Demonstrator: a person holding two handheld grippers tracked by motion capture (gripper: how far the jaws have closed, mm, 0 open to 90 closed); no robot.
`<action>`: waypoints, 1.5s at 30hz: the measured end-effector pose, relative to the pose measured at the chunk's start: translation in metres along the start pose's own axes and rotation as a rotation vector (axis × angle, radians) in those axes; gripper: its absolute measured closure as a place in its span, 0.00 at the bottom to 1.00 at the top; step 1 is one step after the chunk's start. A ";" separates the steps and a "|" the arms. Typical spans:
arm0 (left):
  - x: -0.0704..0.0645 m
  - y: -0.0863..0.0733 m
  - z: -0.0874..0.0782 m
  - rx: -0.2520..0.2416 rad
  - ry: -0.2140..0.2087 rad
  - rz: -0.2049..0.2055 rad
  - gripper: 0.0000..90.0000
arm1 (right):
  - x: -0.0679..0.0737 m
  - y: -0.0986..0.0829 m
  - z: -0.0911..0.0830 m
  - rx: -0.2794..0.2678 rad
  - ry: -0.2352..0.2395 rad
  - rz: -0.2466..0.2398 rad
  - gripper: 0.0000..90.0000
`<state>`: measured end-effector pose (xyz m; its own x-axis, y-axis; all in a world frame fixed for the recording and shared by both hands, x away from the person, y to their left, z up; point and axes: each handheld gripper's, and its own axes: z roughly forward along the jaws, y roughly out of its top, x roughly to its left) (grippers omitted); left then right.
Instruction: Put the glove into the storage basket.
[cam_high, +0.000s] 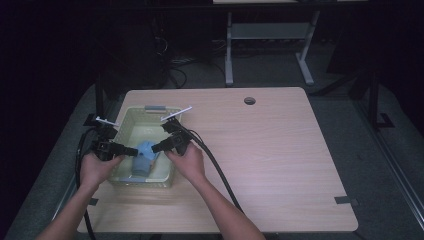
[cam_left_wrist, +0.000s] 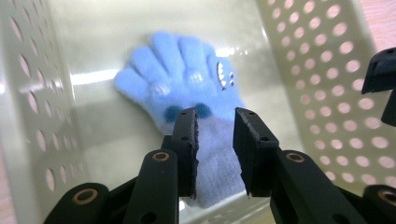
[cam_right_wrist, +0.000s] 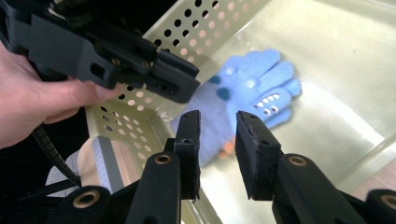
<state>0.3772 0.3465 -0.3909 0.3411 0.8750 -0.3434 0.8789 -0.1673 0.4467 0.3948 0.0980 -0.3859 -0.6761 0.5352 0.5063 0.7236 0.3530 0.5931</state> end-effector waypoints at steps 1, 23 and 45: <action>-0.001 0.001 -0.001 -0.005 0.000 0.001 0.78 | 0.000 0.000 0.000 0.000 0.000 0.000 0.78; -0.011 0.017 0.036 0.178 0.126 0.073 0.78 | -0.007 -0.008 -0.025 -0.054 0.034 0.006 0.77; -0.015 0.018 0.010 -0.002 0.011 0.041 0.64 | -0.019 -0.014 -0.040 -0.074 0.039 0.022 0.67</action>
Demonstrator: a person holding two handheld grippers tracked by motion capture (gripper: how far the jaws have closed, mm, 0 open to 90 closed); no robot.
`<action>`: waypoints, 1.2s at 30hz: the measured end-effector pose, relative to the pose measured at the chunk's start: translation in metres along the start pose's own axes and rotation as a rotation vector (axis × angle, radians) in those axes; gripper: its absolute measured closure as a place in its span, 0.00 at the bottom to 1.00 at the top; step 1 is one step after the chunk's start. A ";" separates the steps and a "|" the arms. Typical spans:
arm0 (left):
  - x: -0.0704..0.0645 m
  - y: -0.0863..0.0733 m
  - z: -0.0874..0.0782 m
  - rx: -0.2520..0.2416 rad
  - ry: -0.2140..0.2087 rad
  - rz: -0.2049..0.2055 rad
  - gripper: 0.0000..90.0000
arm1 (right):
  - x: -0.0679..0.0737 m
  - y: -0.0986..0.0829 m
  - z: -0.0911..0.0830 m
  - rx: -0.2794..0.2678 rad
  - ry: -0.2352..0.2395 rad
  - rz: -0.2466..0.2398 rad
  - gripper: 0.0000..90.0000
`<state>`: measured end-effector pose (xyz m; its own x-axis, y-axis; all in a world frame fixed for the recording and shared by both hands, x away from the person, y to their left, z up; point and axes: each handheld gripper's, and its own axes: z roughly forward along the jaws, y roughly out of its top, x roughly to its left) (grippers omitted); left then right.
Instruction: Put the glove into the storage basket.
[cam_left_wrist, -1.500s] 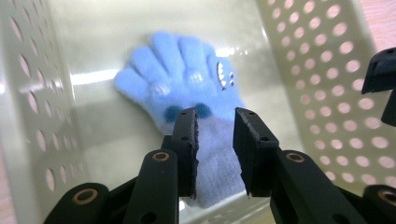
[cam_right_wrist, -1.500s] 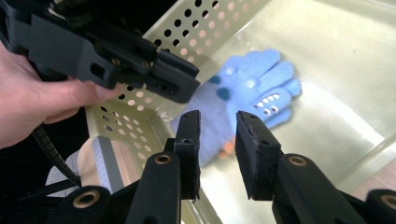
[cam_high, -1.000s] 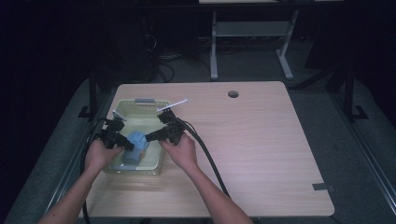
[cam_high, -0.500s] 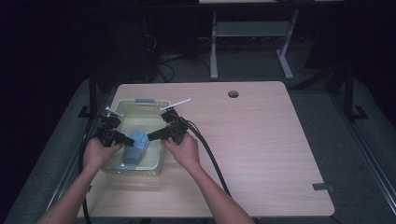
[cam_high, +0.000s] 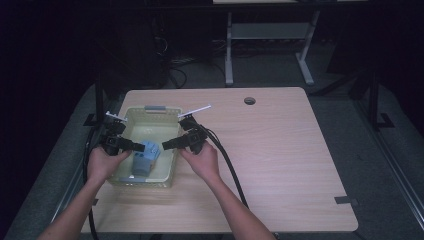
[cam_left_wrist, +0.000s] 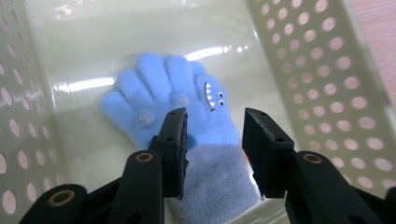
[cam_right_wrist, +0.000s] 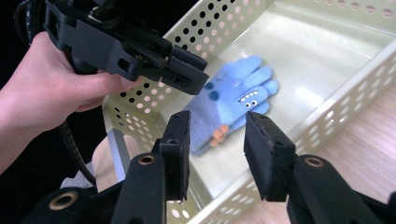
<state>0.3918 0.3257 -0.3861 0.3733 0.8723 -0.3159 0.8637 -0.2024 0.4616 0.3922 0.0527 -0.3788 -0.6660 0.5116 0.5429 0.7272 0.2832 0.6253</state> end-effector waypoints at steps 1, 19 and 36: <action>-0.001 0.000 -0.001 -0.005 -0.001 -0.001 0.63 | -0.001 0.000 -0.002 -0.003 -0.002 0.004 0.67; -0.015 0.007 -0.010 -0.105 -0.112 0.000 0.48 | -0.019 -0.003 -0.026 -0.048 -0.026 0.034 0.53; -0.025 0.009 -0.014 -0.156 -0.182 0.012 0.41 | -0.033 -0.005 -0.047 -0.083 -0.024 0.052 0.41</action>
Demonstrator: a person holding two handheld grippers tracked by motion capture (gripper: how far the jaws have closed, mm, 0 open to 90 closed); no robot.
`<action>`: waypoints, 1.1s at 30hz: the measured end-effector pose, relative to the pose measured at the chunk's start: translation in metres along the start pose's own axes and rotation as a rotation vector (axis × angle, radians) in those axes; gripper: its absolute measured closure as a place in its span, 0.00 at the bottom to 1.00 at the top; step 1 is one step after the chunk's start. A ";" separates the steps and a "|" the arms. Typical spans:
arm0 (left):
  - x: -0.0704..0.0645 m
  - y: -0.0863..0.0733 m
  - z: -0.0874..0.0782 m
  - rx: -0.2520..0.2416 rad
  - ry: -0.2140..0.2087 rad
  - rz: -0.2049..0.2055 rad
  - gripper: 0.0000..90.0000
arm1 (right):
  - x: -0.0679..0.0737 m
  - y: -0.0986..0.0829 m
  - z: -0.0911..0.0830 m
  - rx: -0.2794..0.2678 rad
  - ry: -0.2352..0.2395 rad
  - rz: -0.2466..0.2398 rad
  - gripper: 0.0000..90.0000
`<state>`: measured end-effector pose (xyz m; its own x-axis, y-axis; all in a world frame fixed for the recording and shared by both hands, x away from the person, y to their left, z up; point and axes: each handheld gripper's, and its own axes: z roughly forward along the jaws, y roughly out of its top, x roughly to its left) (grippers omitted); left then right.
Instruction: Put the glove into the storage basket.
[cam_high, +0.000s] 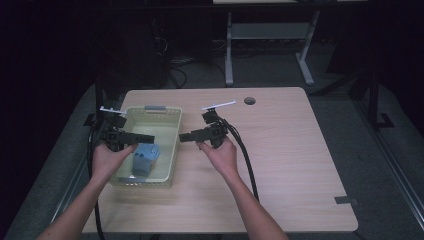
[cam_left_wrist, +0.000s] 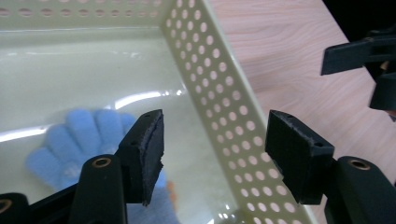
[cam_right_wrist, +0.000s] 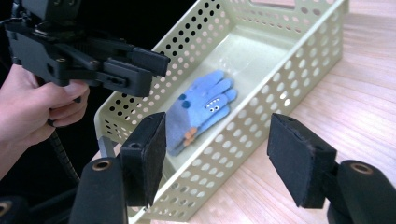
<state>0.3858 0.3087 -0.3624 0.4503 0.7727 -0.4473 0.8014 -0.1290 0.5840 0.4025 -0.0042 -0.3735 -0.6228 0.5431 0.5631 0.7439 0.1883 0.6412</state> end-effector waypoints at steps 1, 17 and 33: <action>0.000 0.000 0.000 0.000 0.000 0.000 0.40 | 0.000 0.000 0.000 0.000 0.000 0.000 0.41; -0.021 0.007 0.008 -0.016 -0.052 0.040 0.34 | -0.022 -0.011 -0.023 -0.013 -0.023 0.037 0.39; -0.049 0.016 0.029 -0.016 -0.118 0.063 0.31 | -0.043 -0.026 -0.060 -0.044 -0.060 0.071 0.37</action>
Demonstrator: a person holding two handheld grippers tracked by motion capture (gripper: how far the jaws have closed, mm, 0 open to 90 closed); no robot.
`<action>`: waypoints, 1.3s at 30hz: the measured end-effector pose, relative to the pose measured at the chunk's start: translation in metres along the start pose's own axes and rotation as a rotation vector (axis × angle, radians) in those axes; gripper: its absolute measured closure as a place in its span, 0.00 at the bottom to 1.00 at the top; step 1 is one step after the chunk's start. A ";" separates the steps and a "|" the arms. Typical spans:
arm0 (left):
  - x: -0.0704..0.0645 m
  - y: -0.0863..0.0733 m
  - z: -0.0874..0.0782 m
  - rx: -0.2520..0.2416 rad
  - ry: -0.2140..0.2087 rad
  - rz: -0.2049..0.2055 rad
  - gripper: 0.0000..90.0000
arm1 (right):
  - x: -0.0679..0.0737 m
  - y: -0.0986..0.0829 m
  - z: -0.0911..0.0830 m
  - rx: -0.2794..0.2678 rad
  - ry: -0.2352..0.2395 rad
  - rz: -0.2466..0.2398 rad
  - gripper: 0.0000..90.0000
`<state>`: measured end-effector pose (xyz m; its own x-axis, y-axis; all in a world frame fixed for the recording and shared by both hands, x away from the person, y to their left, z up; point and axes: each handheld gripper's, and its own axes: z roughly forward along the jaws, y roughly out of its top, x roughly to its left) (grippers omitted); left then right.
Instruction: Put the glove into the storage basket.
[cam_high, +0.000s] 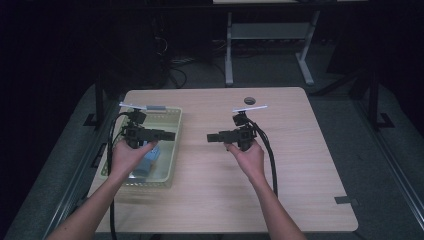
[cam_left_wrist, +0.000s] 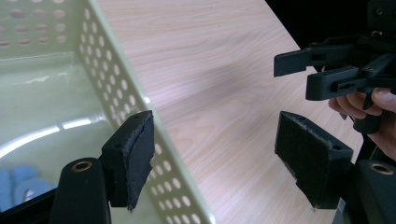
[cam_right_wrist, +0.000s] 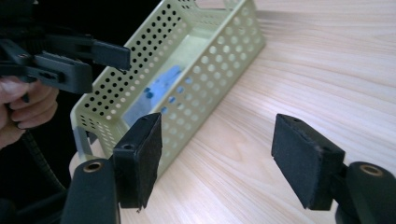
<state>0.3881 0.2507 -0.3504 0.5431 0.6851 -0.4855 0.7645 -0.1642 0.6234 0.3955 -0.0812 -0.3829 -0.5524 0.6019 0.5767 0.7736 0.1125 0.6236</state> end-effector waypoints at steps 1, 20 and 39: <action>-0.002 0.001 0.001 -0.006 0.000 -0.001 0.31 | -0.002 -0.001 -0.003 -0.004 0.000 0.008 0.37; -0.031 0.008 0.022 -0.007 -0.038 0.042 0.27 | -0.026 -0.015 -0.035 -0.039 -0.046 0.031 0.34; -0.054 0.012 0.044 -0.001 -0.059 0.067 0.27 | -0.051 -0.035 -0.064 -0.062 -0.080 0.073 0.34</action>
<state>0.3833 0.1807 -0.3440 0.6124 0.6296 -0.4780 0.7254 -0.2072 0.6564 0.3771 -0.1665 -0.4006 -0.4671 0.6679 0.5795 0.7886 0.0182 0.6146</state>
